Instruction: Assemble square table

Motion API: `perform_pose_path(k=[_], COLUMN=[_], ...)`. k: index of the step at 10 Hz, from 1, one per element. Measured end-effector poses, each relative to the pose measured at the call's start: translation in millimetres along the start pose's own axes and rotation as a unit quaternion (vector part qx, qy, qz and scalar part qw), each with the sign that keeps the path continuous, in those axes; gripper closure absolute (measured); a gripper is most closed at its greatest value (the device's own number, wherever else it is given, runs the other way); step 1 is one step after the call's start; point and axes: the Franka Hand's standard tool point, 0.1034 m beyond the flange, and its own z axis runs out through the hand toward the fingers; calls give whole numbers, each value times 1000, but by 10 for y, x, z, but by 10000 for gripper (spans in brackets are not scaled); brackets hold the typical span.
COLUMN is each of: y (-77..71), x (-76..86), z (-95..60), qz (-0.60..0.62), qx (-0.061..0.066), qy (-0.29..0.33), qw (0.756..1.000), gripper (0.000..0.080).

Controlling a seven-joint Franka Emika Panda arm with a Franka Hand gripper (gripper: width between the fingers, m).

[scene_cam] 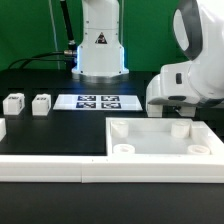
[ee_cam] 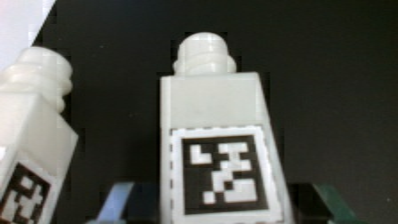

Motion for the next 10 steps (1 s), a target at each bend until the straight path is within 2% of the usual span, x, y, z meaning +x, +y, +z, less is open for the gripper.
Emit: perform_pose_path(k=[5,6,7,8,9,10], y=[11,147,342,405,375,360], x=[-3,-85,-187,-351,-305,-277], z=[-30,-312,-681,-829,-841,-860], qz=[-2,-30,-34,-33,-39,-38], qx=[1,3,13,11,7,10], qy=[2,-1,9,-13,13,48], qw=[1000,1000,999,999,999,998], gripper=[509,509,509,509,509,509])
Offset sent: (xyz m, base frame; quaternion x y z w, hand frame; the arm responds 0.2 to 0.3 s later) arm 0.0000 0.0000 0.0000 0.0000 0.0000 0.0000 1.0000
